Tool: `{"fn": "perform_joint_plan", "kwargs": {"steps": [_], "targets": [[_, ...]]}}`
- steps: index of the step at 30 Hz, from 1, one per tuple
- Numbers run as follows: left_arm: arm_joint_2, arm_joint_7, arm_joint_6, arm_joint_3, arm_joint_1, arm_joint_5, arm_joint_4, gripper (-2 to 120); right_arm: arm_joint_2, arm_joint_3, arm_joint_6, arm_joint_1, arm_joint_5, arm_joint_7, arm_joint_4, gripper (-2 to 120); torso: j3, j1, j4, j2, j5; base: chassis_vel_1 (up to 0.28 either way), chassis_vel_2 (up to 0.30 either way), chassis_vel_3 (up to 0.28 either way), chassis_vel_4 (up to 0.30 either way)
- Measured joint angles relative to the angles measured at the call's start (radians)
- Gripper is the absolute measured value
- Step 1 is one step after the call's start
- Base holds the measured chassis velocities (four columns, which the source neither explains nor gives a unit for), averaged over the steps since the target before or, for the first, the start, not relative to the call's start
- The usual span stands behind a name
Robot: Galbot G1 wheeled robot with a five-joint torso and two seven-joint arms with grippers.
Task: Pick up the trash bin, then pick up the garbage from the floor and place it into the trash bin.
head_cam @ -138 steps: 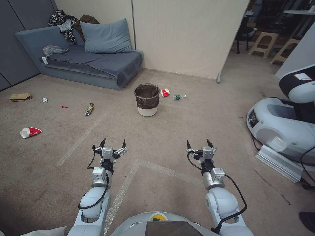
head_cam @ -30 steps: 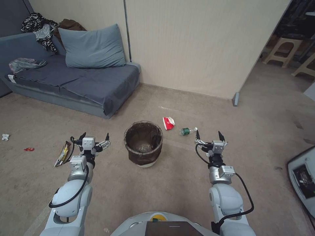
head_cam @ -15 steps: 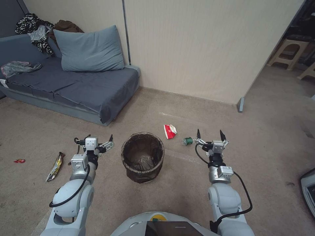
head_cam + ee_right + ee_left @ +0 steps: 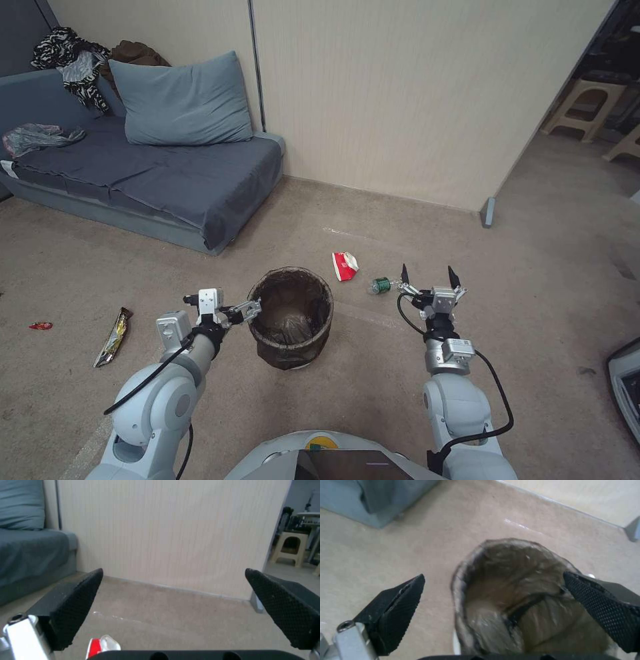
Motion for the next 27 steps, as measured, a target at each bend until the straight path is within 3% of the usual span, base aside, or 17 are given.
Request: {"fn": "perform_joint_plan", "kwargs": {"steps": [8, 14, 27], "targets": [[0.002, 0.019, 0.001, 0.035, -0.023, -0.033, 0.056, 100, 0.001, 0.001, -0.001, -0.007, 0.000, -0.001, 0.010, 100, 0.000, 0.000, -0.0001, 0.000, 0.0001, 0.000, 0.000, 0.000, 0.000], [0.005, 0.004, -0.003, 0.033, -0.060, -0.038, 0.153, 100, -0.006, 0.000, 0.001, -0.016, -0.002, -0.003, 0.014, 100, 0.000, 0.000, -0.0002, 0.000, -0.0001, 0.000, 0.000, 0.000, 0.000], [0.012, 0.004, -0.007, 0.020, -0.101, -0.058, 0.287, 99, -0.011, -0.016, 0.001, -0.013, -0.012, -0.011, 0.005, 100, 0.000, 0.000, -0.0001, 0.000, -0.0001, 0.000, 0.000, 0.000, 0.000]]}}
